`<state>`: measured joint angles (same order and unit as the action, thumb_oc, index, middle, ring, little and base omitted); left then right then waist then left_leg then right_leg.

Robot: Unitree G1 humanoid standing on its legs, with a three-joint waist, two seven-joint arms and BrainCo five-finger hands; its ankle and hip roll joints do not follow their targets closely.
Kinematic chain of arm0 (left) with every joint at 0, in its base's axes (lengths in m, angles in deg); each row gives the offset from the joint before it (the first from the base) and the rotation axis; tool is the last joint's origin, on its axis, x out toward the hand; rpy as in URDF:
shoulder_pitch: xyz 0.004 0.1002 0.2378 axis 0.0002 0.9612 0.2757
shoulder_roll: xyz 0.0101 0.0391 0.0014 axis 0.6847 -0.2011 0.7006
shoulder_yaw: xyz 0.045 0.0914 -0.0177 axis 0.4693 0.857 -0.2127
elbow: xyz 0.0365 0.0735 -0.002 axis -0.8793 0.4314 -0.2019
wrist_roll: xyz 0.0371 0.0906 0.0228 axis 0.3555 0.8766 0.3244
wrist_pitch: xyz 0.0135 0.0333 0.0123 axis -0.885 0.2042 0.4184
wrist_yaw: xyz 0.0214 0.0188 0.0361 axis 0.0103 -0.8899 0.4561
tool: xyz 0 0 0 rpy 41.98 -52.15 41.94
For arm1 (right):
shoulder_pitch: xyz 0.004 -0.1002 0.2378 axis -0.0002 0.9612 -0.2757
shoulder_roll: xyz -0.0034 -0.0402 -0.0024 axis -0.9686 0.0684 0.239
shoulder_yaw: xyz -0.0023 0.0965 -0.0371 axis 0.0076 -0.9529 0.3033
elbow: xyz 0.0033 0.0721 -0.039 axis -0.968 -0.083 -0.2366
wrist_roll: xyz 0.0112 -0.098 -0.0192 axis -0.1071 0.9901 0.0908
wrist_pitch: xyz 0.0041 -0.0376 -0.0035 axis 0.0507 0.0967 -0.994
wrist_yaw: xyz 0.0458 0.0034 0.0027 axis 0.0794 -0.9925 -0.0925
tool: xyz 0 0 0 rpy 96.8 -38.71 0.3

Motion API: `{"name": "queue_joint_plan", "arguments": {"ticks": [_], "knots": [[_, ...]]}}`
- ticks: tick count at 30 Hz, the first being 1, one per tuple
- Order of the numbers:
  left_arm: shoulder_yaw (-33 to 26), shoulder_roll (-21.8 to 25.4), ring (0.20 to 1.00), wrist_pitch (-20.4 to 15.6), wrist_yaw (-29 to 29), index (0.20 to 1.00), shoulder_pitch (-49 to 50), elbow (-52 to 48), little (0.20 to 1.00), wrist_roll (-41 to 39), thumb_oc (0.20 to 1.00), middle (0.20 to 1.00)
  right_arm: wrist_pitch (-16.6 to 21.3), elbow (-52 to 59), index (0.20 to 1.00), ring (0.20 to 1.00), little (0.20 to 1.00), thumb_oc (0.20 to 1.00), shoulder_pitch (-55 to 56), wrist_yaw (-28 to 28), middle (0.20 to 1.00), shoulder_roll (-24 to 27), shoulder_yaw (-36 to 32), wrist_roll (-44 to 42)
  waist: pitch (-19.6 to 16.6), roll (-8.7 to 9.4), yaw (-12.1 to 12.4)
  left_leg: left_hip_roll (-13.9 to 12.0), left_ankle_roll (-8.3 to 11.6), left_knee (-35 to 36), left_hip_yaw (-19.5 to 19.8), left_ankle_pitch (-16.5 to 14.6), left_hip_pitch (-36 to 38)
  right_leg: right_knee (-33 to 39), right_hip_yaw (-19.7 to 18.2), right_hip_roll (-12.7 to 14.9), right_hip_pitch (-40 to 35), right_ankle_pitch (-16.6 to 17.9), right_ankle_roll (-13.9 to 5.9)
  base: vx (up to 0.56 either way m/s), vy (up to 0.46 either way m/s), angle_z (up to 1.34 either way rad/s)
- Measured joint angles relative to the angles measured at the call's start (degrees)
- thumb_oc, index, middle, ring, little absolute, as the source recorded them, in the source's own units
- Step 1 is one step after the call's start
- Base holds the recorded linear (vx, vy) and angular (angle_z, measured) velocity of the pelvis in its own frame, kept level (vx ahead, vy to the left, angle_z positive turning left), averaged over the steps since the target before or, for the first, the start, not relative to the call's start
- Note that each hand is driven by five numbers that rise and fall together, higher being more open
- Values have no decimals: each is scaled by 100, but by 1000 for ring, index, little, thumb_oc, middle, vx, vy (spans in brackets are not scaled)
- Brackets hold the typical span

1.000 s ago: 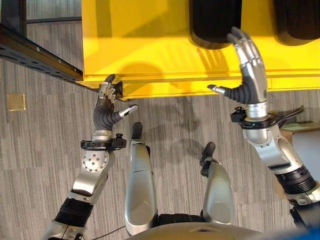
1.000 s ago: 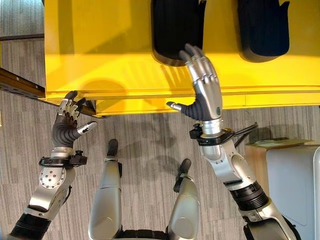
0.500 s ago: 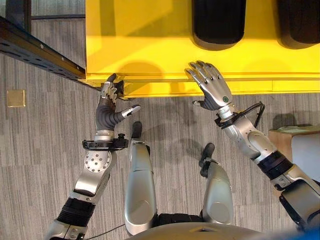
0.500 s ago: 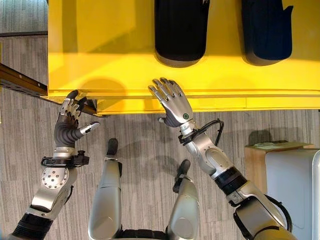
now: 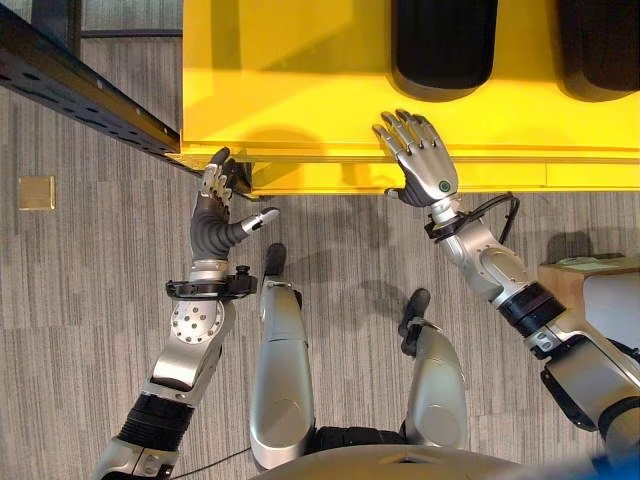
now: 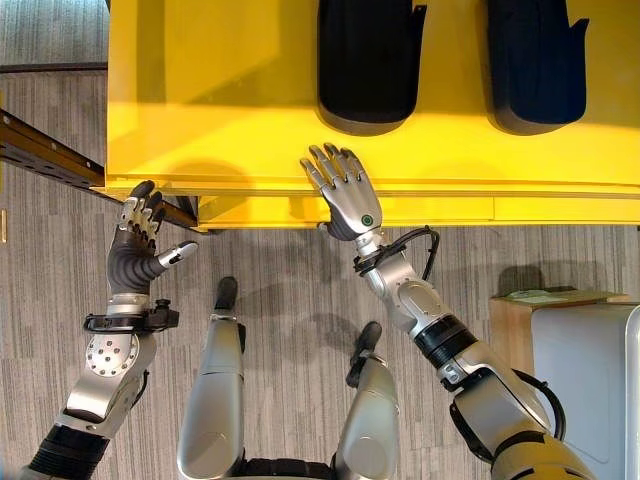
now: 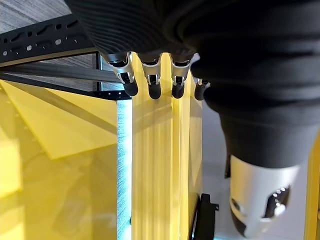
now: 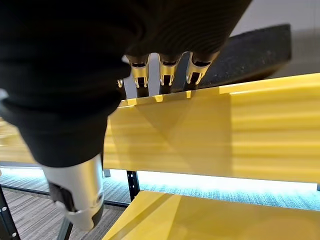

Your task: Move parts from the plastic box to the shelf.

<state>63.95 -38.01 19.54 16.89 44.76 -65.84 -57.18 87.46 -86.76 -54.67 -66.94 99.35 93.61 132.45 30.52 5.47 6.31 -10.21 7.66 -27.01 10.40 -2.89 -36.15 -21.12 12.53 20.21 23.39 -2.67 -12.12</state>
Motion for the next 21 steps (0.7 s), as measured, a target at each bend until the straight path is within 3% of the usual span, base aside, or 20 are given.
{"name": "queue_joint_plan", "arguments": {"ticks": [21], "knots": [[1, 10, 1000, 0, -220, 1000, 23, 1, 1000, -113, 1000, 1000, -55, -1081, 1000, 1000, 1000, 1000, -710, -306, 1000, -14, -23, -457, 3, -64, 122, 20, -22, 79, 39, 60, 8, -56, 34, 20, 9, -15, 2, 3, 0, 1]]}}
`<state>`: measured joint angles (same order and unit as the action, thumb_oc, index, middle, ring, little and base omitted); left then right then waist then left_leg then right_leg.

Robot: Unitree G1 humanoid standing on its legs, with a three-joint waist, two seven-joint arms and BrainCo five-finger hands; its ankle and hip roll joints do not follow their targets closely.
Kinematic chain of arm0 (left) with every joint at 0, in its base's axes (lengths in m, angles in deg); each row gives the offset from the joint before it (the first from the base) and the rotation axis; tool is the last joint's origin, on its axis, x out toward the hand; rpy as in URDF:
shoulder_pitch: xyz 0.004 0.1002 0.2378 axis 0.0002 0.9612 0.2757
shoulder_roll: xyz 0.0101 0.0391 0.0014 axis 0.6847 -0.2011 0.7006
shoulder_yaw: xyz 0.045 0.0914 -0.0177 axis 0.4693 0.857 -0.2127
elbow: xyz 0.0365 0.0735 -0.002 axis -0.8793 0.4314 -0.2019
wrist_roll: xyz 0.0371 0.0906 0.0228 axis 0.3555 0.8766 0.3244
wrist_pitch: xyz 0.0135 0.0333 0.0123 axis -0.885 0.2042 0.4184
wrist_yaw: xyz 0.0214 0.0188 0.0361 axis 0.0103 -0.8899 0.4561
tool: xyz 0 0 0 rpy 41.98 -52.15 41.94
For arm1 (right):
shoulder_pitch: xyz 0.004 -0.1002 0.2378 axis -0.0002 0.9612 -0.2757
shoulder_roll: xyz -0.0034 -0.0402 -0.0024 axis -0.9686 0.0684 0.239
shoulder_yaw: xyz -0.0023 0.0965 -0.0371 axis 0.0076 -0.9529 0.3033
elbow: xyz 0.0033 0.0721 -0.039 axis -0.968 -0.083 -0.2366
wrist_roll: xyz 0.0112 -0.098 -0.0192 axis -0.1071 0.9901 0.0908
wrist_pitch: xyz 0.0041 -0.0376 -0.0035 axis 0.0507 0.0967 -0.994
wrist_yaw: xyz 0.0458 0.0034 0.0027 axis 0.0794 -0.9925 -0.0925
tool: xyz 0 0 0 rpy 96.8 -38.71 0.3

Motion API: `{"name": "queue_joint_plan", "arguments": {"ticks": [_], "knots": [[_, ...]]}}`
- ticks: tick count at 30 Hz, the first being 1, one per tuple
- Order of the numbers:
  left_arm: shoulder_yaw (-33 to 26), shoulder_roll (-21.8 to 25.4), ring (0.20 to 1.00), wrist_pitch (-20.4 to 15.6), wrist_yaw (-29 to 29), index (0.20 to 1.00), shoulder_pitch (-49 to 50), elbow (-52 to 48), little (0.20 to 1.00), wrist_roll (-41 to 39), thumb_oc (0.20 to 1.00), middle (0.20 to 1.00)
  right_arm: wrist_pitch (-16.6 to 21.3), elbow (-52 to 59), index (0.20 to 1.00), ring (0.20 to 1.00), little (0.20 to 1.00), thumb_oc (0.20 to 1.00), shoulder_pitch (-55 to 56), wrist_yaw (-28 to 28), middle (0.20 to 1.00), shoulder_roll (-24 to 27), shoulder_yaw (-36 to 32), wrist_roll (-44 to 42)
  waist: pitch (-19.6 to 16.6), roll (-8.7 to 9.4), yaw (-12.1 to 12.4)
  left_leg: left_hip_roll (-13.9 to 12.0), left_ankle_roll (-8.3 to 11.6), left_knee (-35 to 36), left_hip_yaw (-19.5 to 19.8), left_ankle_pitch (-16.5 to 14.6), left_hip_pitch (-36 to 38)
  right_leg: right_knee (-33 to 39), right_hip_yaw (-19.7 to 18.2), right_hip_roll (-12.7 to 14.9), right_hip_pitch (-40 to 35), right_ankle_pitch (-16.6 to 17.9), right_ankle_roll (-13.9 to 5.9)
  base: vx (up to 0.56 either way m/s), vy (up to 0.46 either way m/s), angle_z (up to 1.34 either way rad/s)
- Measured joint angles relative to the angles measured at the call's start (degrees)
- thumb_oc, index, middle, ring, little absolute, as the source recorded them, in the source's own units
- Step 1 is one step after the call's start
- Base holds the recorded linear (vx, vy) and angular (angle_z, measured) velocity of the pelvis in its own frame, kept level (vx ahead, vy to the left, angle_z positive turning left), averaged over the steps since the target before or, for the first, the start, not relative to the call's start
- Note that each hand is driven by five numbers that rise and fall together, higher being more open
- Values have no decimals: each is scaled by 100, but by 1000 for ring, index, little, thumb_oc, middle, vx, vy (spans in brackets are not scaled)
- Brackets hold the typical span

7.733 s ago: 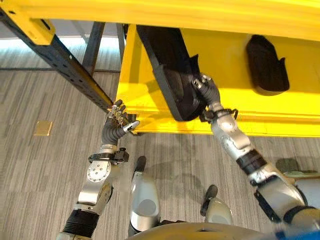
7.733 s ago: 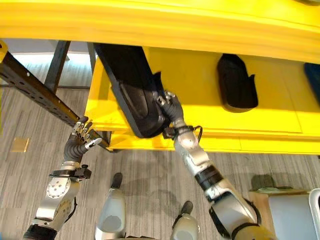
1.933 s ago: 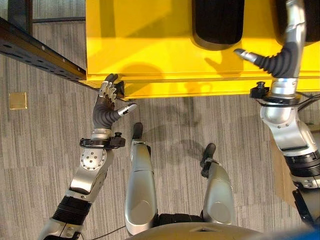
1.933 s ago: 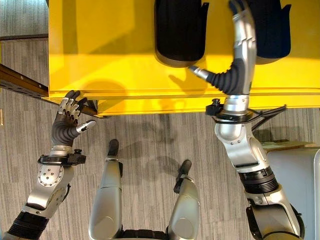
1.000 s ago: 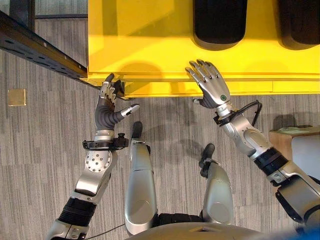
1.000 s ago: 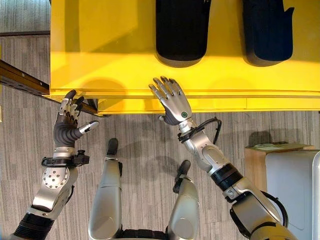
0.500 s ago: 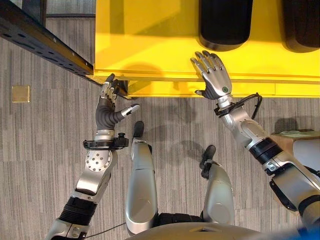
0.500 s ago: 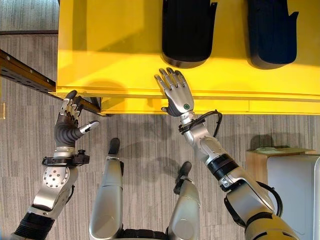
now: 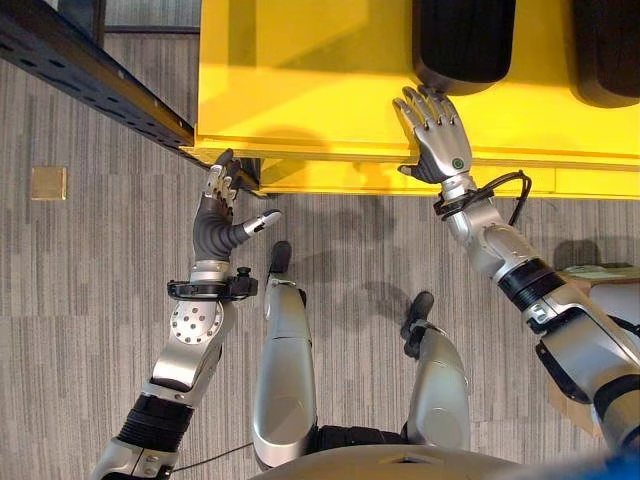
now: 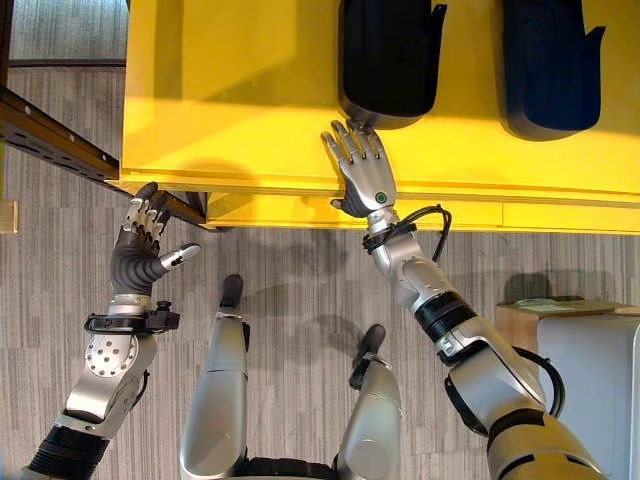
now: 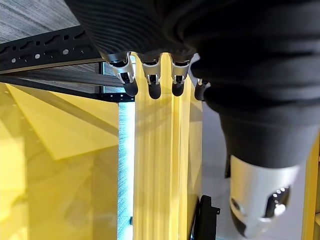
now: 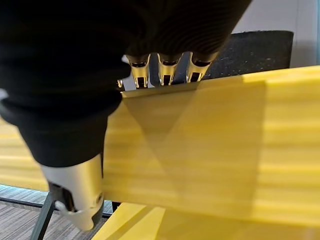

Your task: Move parts from the plastic box to the shelf.

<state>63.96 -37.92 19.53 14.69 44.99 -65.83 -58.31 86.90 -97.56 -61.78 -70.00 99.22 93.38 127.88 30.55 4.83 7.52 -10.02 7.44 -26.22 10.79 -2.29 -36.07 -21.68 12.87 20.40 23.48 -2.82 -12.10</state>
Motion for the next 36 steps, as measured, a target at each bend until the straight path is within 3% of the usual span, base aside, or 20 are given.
{"name": "queue_joint_plan", "arguments": {"ticks": [25, 32, 36], "knots": [[-8, 73, 1000, -1, -161, 1000, 10, 1, 1000, -171, 1000, 1000, 9, 64, 1000, 1000, 1000, 1000, -76, 59, 1000, 75, -14, -210, 4, -10, -25, 11, 3, -3, 38, 7, -68, -37, 31, 9, 64, -24, 5, 0, 0, 0], [-21, 14, 1000, 4, -111, 1000, -1, 12, 1000, -165, 1000, 1000, 148, 1094, 1000, 1000, 1000, 1000, 714, 375, 1000, 60, -515, -773, 18, -32, -46, 10, 62, -13, 36, 44, -52, -56, 42, 6, 55, -46, 30, 0, 0, 0], [-22, -27, 1000, 25, 11, 1000, 36, 14, 1000, -147, 1000, 1000, 688, 2521, 1000, 1000, 1000, 1000, 2250, 674, 1000, 3, -1013, -1830, 19, -28, -248, 5, 51, 5, 27, 36, 72, -67, 30, 4, -32, -52, 31, -7, 3, -2]]}}
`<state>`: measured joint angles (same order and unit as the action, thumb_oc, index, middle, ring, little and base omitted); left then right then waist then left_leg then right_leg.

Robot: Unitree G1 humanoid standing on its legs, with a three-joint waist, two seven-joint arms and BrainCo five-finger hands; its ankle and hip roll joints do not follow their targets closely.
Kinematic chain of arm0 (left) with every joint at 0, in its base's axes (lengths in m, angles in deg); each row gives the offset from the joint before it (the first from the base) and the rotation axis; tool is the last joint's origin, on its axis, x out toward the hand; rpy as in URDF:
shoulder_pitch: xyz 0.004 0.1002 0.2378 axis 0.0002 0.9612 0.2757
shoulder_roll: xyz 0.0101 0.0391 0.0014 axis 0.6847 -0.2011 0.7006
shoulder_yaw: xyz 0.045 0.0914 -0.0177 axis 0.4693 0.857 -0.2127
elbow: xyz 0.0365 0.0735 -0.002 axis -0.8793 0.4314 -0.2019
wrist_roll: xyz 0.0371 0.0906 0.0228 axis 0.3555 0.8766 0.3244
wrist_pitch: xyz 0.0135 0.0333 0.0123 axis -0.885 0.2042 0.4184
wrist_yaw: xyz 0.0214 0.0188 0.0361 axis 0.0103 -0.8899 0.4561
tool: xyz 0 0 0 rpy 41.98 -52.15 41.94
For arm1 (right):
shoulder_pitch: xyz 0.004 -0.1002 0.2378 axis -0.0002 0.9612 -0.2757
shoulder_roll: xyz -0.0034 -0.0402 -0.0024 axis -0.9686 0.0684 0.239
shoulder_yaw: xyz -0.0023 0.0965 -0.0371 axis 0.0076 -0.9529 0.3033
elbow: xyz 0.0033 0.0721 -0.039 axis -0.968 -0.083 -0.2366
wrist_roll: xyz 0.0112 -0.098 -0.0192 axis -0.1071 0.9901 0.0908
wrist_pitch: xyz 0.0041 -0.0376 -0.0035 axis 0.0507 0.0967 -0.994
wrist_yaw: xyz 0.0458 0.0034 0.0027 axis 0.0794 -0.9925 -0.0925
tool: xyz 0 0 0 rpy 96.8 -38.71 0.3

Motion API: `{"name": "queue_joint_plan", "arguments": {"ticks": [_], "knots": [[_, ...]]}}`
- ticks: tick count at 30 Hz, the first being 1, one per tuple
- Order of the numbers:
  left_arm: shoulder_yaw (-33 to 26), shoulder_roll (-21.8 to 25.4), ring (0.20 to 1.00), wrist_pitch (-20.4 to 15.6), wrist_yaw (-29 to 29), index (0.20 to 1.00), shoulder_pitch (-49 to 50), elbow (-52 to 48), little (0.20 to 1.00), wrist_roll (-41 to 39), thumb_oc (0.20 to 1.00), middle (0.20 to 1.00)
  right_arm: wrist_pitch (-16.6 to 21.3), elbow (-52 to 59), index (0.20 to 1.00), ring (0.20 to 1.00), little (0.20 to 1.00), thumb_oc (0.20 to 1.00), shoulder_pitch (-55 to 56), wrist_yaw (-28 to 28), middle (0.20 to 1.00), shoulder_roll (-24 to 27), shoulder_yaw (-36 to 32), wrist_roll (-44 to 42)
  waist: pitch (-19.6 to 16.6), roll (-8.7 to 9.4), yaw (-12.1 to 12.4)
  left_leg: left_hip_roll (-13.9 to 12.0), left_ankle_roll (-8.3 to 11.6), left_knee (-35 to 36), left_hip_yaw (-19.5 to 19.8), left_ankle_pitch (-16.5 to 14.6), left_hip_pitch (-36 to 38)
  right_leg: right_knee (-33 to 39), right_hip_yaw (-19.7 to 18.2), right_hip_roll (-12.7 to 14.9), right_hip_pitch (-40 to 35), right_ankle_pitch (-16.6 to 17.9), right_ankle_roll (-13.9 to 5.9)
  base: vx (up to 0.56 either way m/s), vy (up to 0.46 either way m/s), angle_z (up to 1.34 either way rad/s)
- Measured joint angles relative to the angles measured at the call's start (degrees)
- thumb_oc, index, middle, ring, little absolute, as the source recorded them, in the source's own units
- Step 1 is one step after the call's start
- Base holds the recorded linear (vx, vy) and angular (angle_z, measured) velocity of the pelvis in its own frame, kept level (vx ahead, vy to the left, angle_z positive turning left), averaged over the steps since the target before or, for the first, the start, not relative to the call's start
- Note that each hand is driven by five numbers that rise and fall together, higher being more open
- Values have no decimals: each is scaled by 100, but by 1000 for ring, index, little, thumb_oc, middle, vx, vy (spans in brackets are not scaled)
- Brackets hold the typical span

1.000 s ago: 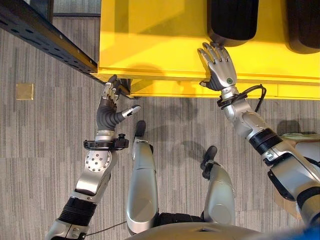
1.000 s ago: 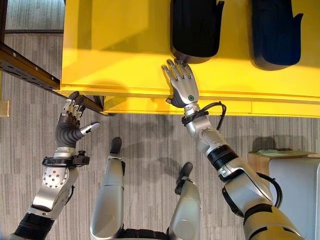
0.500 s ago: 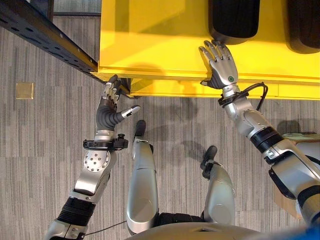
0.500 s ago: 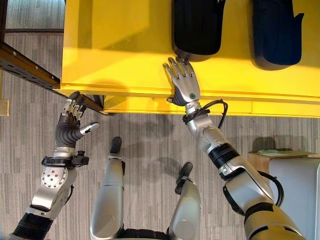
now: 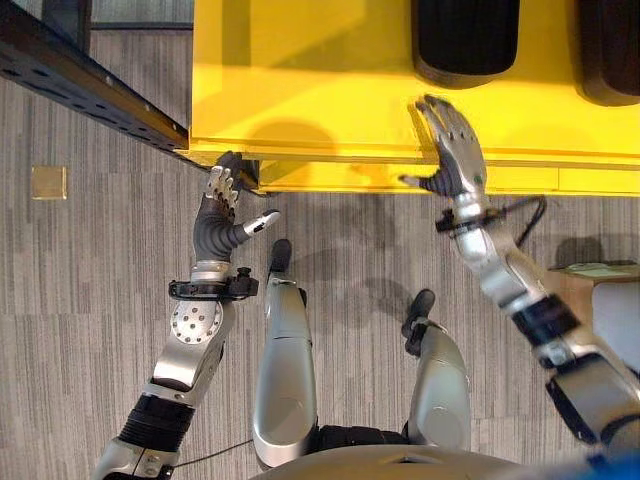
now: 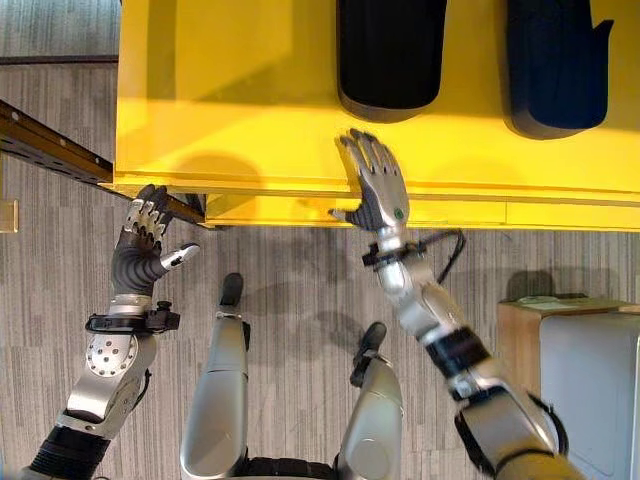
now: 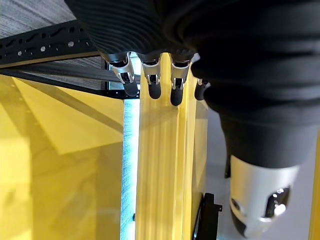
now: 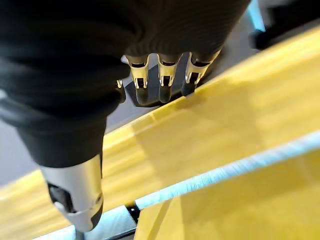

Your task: Move parts from the plastic box to the shelf.

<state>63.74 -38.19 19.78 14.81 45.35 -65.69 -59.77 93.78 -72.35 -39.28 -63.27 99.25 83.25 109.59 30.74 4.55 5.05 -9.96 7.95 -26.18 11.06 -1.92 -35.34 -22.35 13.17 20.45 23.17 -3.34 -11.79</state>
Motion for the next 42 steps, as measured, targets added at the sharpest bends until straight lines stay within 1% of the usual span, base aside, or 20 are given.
{"name": "queue_joint_plan", "arguments": {"ticks": [4, 7, 8, 12, 16, 18, 19, 20, 22, 26, 29, 31, 33, 36, 37, 38, 39, 40, 41, 42], "knots": [[-34, 3, 1000, 2, 12, 1000, 14, 0, 1000, 56, 1000, 1000, 234, 290, 1000, 1000, 1000, 1000, 612, 266, 1000, 10, -98, -605, -1, 0, -150, -41, -55, 15, -47, -34, 134, 8, -48, -16, -86, -24, 6, -19, 5, -7], [-38, 5, 1000, 3, 11, 1000, 61, 4, 1000, 58, 1000, 1000, 309, 360, 1000, 1000, 1000, 1000, 1019, 412, 1000, 16, -147, -1059, -1, 1, -166, -68, -63, 56, -129, -49, 254, 33, -136, -27, -123, -8, 24, -14, -1, -14], [-38, 12, 1000, 3, 7, 1000, 75, 4, 1000, 57, 1000, 1000, 323, 390, 1000, 1000, 1000, 1000, 1191, 487, 1000, 15, -144, -1249, -1, 1, -219, -70, -72, 110, -140, -43, 314, 45, -144, -28, -158, -8, 20, 5, 2, -4], [-30, 10, 1000, 9, -3, 1000, 133, 17, 1000, 50, 1000, 1000, 530, 671, 1000, 1000, 1000, 1000, 1635, 675, 1000, 22, -203, -1832, -4, 5, -266, -140, -92, 275, -277, -21, 604, 48, -251, -58, -260, 1, 13, 9, -23, -14], [-52, 15, 1000, 9, -72, 1000, 251, 102, 1000, 32, 1000, 1000, 706, 930, 1000, 1000, 1000, 1000, 1871, 967, 1000, 33, -298, -2413, -31, 2, -290, -340, -27, 691, -459, 62, 1231, 196, -370, -236, -610, 13, 4, 38, -43, -25], [-49, 6, 1000, 9, -160, 1000, 302, 111, 1000, 32, 1000, 1000, 814, 1006, 1000, 1000, 1000, 1000, 2049, 1005, 1000, 55, -375, -2453, -124, -3, -365, -434, -28, 803, -482, 73, 1335, 217, -369, -309, -619, -28, 46, 69, -73, -17], [-81, -1, 1000, 13, -194, 1000, 330, 135, 1000, -30, 1000, 1000, 819, 1018, 1000, 1000, 1000, 1000, 2053, 1168, 1000, 59, -416, -2640, -127, -4, -461, -563, 86, 1054, -576, 167, 1627, 261, -405, -417, -767, -5, 68, 63, -68, -30], [-81, -8, 1000, 20, -221, 1000, 373, 196, 1000, -67, 1000, 1000, 819, 1058, 1000, 1000, 1000, 1000, 2139, 1204, 1000, 61, -421, -2673, -163, -6, -482, -618, 168, 1208, -629, 221, 1875, 308, -441, -469, -896, -4, 72, 19, -58, -35], [-76, -50, 1000, 20, -318, 1000, 528, 248, 1000, -68, 1000, 1000, 888, 1069, 1000, 1000, 1000, 1000, 2383, 1287, 1000, 131, -432, -2814, -588, -90, -613, -733, 105, 1400, -727, 220, 1986, 396, -464, -578, -917, -37, 101, 48, -81, -24], [-140, -134, 1000, 19, -459, 1000, 764, 258, 1000, -103, 1000, 1000, 889, 1011, 1000, 1000, 1000, 1000, 2596, 1528, 1000, 145, -536, -3061, -1101, -187, -712, -977, 85, 1817, -1079, 341, 2547, 537, -692, -835, -1058, -40, 123, 37, -95, -40], [-130, -345, 1000, 19, -673, 1000, 863, 422, 1000, -202, 1000, 1000, 938, 1009, 1000, 1000, 1000, 1000, 2726, 1712, 1000, 291, -594, -3284, -1408, -332, -790, -1137, -193, 1855, -1231, 359, 2768, 538, -803, -1017, -1120, -86, 218, 26, -124, -34], [-144, -545, 1000, 21, -681, 1000, 896, 506, 1000, -301, 1000, 1000, 943, 952, 1000, 1000, 1000, 1000, 2843, 1830, 1000, 382, -634, -3383, -1538, -446, -857, -1254, -443, 2008, -1340, 424, 2929, 516, -814, -1150, -1153, -145, 298, 34, -115, -13], [-93, -718, 1000, 22, -778, 1000, 979, 650, 1000, -298, 1000, 1000, 942, 833, 1000, 1000, 1000, 1000, 2997, 1890, 1000, 399, -674, -3558, -1766, -575, -860, -1327, -787, 2127, -1378, 549, 2946, 534, -779, -1239, -1137, -175, 350, 27, -124, -2], [-35, -875, 1000, 24, -880, 1000, 1028, 695, 1000, -296, 1000, 1000, 941, 846, 1000, 1000, 1000, 1000, 3035, 2023, 1000, 756, -713, -3598, -1918, -755, -862, -1368, -1330, 2097, -1406, 900, 2822, 519, -737, -1347, -1155, -205, 452, 4, -119, 19], [-12, -907, 1000, 24, -883, 1000, 977, 713, 1000, -297, 1000, 1000, 941, 841, 1000, 1000, 1000, 1000, 3036, 2028, 1000, 749, -814, -3600, -1927, -759, -873, -1359, -1564, 2027, -1638, 1171, 2697, 398, -736, -1361, -1151, -249, 516, 4, -84, 65], [48, -865, 1000, 25, -885, 1000, 845, 788, 1000, -296, 1000, 1000, 941, 837, 1000, 1000, 1000, 1000, 3053, 2005, 1000, 674, -879, -3635, -1940, -688, -935, -1340, -1544, 1898, -1924, 1491, 2482, 144, -756, -1350, -1040, -392, 664, 41, -32, 86], [139, -871, 1000, 25, -895, 1000, 724, 913, 1000, -295, 1000, 1000, 942, 826, 1000, 1000, 1000, 1000, 3080, 1994, 1000, 679, -888, -3658, -1980, -655, -967, -1342, -1578, 1857, -2324, 1450, 2430, -30, -625, -1271, -949, -539, 705, 40, 1, 81], [225, -898, 1000, 93, -908, 1000, 704, 983, 1000, -294, 1000, 1000, 924, 817, 1000, 1000, 1000, 1000, 3116, 2009, 1000, 496, -951, -3678, -2007, -547, -912, -939, -986, 1530, -2352, 689, 2433, 8, -700, -1135, -934, -503, 754, 52, 38, 34], [303, -906, 1000, 137, -917, 1000, 739, 931, 1000, -294, 1000, 1000, 925, 859, 1000, 1000, 1000, 1000, 3182, 2006, 1000, 346, -1037, -3742, -2075, -385, -836, -71, -591, 1193, -2194, 126, 2461, 292, -894, -855, -885, -281, 683, 86, 52, -16], [314, -915, 1000, 96, -937, 1000, 738, 931, 1000, -287, 1000, 1000, 941, 868, 1000, 1000, 1000, 1000, 3143, 2010, 1000, 282, -1031, -3748, -2085, -416, -800, 686, -538, 1218, -1773, -169, 2554, 721, -1035, -838, -987, -91, 629, 73, 45, -60]]}}
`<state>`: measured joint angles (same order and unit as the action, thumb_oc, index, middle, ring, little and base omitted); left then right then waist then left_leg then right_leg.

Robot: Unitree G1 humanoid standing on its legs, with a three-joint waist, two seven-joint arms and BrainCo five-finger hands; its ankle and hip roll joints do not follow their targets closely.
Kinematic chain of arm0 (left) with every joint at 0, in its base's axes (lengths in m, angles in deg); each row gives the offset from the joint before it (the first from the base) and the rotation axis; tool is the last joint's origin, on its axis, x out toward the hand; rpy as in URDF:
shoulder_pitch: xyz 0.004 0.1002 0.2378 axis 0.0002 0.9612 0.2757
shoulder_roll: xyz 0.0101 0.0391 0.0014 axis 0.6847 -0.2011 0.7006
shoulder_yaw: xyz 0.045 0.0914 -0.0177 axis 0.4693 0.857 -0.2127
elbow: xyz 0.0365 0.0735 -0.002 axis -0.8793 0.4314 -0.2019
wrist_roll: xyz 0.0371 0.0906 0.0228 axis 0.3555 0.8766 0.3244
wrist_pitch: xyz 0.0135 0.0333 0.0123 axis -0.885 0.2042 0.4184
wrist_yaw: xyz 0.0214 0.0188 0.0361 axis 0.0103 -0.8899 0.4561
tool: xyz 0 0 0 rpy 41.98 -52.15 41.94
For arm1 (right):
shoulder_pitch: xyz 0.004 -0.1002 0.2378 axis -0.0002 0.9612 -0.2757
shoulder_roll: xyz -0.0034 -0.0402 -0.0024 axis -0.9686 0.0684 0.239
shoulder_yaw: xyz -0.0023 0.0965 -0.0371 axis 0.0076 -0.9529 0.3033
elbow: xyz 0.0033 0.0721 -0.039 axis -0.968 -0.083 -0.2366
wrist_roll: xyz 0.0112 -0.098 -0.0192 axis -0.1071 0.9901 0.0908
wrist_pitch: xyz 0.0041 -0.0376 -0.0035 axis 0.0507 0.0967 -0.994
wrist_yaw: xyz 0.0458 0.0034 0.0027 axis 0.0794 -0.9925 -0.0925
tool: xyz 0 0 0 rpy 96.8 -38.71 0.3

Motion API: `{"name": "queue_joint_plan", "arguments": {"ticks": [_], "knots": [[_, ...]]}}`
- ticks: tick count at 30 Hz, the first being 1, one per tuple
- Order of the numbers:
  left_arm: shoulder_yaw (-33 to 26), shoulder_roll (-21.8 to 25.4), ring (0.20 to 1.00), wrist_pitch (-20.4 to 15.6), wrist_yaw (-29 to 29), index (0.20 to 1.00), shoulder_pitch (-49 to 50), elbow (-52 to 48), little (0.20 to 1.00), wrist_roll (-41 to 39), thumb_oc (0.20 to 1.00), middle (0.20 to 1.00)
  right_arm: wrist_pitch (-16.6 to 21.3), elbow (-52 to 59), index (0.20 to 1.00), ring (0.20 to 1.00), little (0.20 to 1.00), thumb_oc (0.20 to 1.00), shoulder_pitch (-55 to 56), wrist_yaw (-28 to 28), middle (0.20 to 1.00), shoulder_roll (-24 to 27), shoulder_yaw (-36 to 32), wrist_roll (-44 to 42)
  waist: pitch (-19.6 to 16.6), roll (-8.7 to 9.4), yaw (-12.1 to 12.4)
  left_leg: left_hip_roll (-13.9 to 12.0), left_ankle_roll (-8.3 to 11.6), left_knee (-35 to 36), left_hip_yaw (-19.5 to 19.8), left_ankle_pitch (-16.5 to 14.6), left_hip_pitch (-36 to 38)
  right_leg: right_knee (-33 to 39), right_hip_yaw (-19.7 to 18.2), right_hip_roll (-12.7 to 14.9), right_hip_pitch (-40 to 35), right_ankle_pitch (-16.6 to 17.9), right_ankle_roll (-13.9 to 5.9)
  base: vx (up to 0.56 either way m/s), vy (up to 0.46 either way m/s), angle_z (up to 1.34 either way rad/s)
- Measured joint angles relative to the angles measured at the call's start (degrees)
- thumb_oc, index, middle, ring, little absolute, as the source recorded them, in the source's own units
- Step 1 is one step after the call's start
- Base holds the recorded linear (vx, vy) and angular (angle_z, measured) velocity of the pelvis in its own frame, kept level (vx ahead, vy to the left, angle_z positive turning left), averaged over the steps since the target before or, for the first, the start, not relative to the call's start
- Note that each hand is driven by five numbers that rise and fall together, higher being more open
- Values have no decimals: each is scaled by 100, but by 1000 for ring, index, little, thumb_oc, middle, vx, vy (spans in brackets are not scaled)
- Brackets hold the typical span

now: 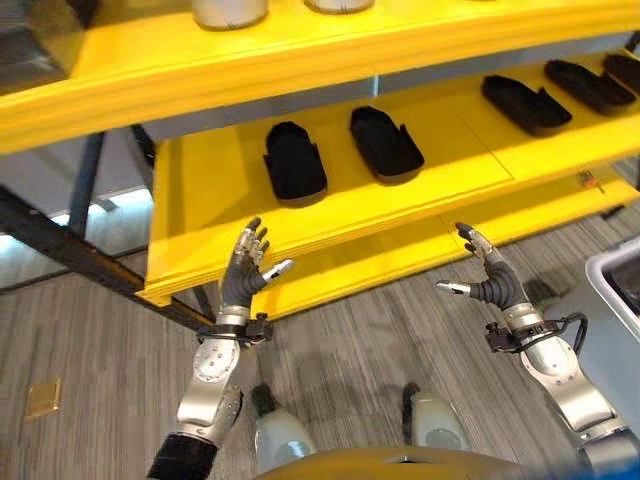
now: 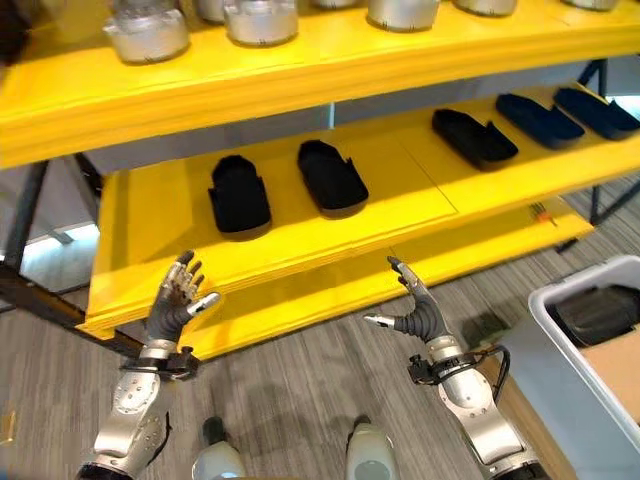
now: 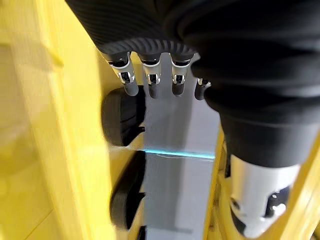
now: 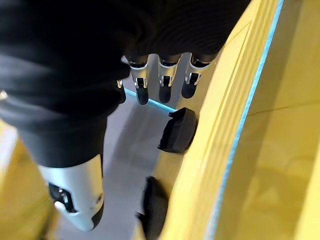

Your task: Move parts from the plastic box to the shelf.

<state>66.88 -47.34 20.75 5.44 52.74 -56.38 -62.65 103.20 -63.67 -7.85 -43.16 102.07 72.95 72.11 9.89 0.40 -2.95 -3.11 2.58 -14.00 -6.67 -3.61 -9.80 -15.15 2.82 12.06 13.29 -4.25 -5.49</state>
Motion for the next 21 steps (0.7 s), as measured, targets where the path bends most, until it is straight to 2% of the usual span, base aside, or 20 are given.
{"name": "queue_joint_plan", "arguments": {"ticks": [1, 2, 3, 4, 5, 6, 7, 8, 9, 10, 11, 12, 13, 14, 15, 16, 19, 21], "knots": [[-13, 38, 1000, 7, -5, 1000, -3, -44, 1000, 4, 1000, 1000, -10, 3, 1000, 1000, 1000, 1000, -9, 47, 1000, -69, 26, -5, 8, 23, 105, 515, -342, 371, 452, -158, 218, 448, -108, -98, -55, 355, 0, 105, 48, -90], [-26, 120, 1000, 5, 10, 1000, -20, -75, 1000, 5, 1000, 1000, -21, -15, 1000, 1000, 1000, 1000, -8, 67, 1000, -280, 48, -17, 22, 238, 244, 950, -407, 624, 978, -245, 347, 776, -413, -55, -65, 708, -55, 74, 43, -117], [-111, 95, 1000, 10, 17, 1000, -28, -52, 1000, 8, 1000, 1000, -14, -45, 1000, 1000, 1000, 1000, -10, 88, 1000, -412, 82, -16, 3, 241, 340, 1164, -556, 908, 1722, -164, 517, 999, -526, -121, -82, 743, -77, 86, 73, -124], [-132, 90, 1000, 23, 29, 1000, -23, -51, 1000, 9, 1000, 1000, -12, -183, 1000, 1000, 1000, 1000, -73, 85, 1000, -521, 180, -18, 50, 290, 403, 1201, -632, 852, 1902, -88, 536, 795, -510, -264, -16, 636, -28, 78, 89, -126], [-117, 185, 1000, 34, 28, 1000, -9, -52, 1000, 11, 1000, 1000, -25, -398, 1000, 1000, 1000, 1000, -186, 101, 1000, -684, 288, -17, 92, 413, 445, 1280, -646, 535, 2133, -120, 521, 98, -448, -540, 136, 553, -20, 75, 97, -104], [-110, 229, 1000, 50, 20, 1000, -8, -16, 1000, 21, 1000, 1000, -30, -467, 1000, 1000, 1000, 1000, -196, 110, 1000, -807, 305, -23, 40, 550, 402, 1410, -651, 242, 2326, -181, 451, 245, -475, -589, 88, 419, 228, 70, 65, -96], [-113, 227, 1000, 55, 19, 1000, -14, -12, 1000, 19, 1000, 1000, -32, -508, 1000, 1000, 1000, 1000, -252, 147, 1000, -880, 295, -58, 33, 546, 366, 1290, -689, 194, 2289, -209, 399, 586, -515, -679, -99, 478, 129, 63, 89, -78], [-120, 216, 1000, 54, 8, 1000, -47, -7, 1000, 20, 1000, 1000, -30, -504, 1000, 1000, 1000, 1000, -238, 183, 1000, -892, 284, -121, 22, 435, 386, 1115, -775, 344, 2101, -151, 368, 735, -593, -830, -116, 437, -18, 57, 83, -71], [-116, 203, 1000, 48, 10, 1000, -119, -30, 1000, 14, 1000, 1000, -34, -486, 1000, 1000, 1000, 1000, -220, 214, 1000, -865, 258, -193, 54, 380, 327, 994, -789, 400, 1964, -103, 358, 312, -553, -923, -32, 298, 53, 91, 110, -46], [-128, 252, 1000, 45, 9, 1000, -93, -63, 1000, 14, 1000, 1000, -48, -481, 1000, 1000, 1000, 1000, -203, 246, 1000, -916, 231, -305, 31, 387, 276, 951, -758, 490, 1855, -14, 400, -135, -462, -883, -120, 53, 31, 86, 77, -48], [-141, 323, 1000, 45, 13, 1000, -38, -63, 1000, 10, 1000, 1000, -59, -468, 1000, 1000, 1000, 1000, -221, 271, 1000, -947, 232, -388, -26, 468, 288, 1000, -755, 640, 1721, 27, 475, 32, -423, -796, -390, -170, 122, 92, 118, -50], [-142, 316, 1000, 51, 24, 1000, -33, -35, 1000, 4, 1000, 1000, -67, -491, 1000, 1000, 1000, 1000, -295, 274, 1000, -944, 226, -418, -37, 440, 312, 989, -717, 685, 1702, 66, 500, 384, -507, -821, -506, -90, 202, 73, 116, -46], [-111, 298, 1000, 50, 24, 1000, -30, -36, 1000, 5, 1000, 1000, -73, -485, 1000, 1000, 1000, 1000, -301, 272, 1000, -932, 232, -450, -54, 336, 244, 970, -665, 779, 1685, 153, 516, 578, -518, -829, -565, 29, 197, 94, 131, -74], [-125, 177, 1000, 50, 45, 1000, -29, -35, 1000, 0, 1000, 1000, -151, -501, 1000, 1000, 1000, 1000, -348, 313, 1000, -878, 421, -531, -30, 159, 270, 912, -697, 965, 1321, 273, 693, 789, -768, -891, -635, 224, 179, 63, 69, -72], [-127, 170, 1000, 50, 48, 1000, -27, -35, 1000, -1, 1000, 1000, -197, -500, 1000, 1000, 1000, 1000, -339, 360, 1000, -867, 460, -538, -39, 120, 239, 892, -697, 1020, 1201, 274, 776, 854, -859, -903, -679, 298, 229, 87, 85, -94], [-140, 169, 1000, 50, 52, 1000, -15, -35, 1000, -2, 1000, 1000, -201, -500, 1000, 1000, 1000, 1000, -342, 376, 1000, -866, 461, -582, -44, 99, 262, 867, -693, 1106, 1100, 272, 879, 887, -983, -909, -718, 299, 224, 40, 44, -49], [-127, 162, 1000, 54, 51, 1000, -14, -33, 1000, -1, 1000, 1000, -202, -499, 1000, 1000, 1000, 1000, -339, 400, 1000, -840, 436, -633, -67, 84, 121, 807, -677, 1306, 824, 258, 1093, 970, -1223, -1008, -733, 321, 191, 35, 86, -49], [-124, 173, 1000, 52, 57, 1000, -35, -26, 1000, -3, 1000, 1000, -202, -502, 1000, 1000, 1000, 1000, -322, 403, 1000, -853, 432, -632, -67, 73, 48, 829, -696, 1317, 661, 253, 1089, 689, -1361, -1061, -545, 356, 189, -14, 63, -56]]}}
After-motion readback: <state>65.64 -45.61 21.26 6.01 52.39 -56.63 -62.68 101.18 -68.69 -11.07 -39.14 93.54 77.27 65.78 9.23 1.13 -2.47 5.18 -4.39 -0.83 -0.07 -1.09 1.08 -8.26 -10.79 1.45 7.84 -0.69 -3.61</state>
